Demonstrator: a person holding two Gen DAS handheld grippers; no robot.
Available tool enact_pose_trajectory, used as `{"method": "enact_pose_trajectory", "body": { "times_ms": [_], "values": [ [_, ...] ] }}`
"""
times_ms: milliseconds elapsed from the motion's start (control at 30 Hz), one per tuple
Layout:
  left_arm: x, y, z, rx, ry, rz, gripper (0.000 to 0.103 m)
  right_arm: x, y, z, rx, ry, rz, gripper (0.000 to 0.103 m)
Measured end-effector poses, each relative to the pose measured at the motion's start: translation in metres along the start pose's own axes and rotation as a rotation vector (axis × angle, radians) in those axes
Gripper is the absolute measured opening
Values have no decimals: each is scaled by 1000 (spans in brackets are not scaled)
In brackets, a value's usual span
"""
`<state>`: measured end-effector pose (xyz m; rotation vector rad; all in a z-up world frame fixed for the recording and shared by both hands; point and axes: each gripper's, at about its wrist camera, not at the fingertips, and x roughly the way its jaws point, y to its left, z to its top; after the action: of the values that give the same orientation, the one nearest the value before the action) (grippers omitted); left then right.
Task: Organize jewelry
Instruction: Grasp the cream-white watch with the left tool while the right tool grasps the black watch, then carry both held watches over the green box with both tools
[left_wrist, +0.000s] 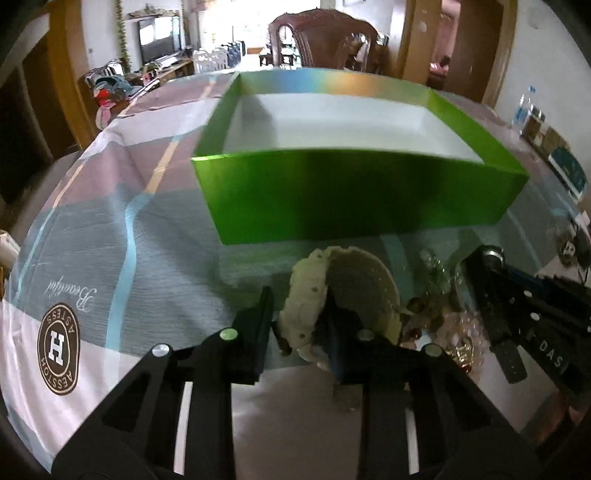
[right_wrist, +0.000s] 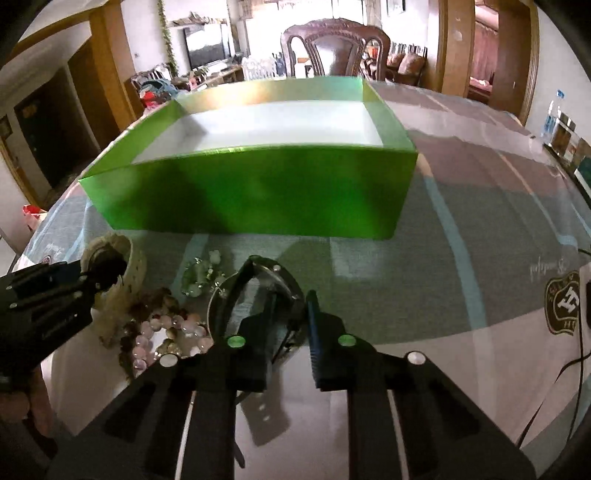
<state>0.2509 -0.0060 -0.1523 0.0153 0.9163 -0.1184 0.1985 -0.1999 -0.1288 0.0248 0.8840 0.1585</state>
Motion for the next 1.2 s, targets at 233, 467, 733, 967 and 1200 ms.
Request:
{"method": "enact_pose_trajectory", "body": {
  "times_ms": [233,467,733,967,1200],
  "values": [
    [-56,4,-1,-30,-150,-5,18,-56,2,3,9,-141,31,9],
    [-122,-2,-24,-37,-284,-10,18,-122,8,-11,3,-283,73,9],
    [-179,-17,-63,-1,-380,-23,18,-161,17,-42,-7,-356,81,9],
    [-184,-25,-82,7,-397,-34,18,-173,15,-59,4,-398,76,9],
    [-180,-31,-89,10,-380,-29,18,-172,13,-66,8,-401,74,9]
  ]
}}
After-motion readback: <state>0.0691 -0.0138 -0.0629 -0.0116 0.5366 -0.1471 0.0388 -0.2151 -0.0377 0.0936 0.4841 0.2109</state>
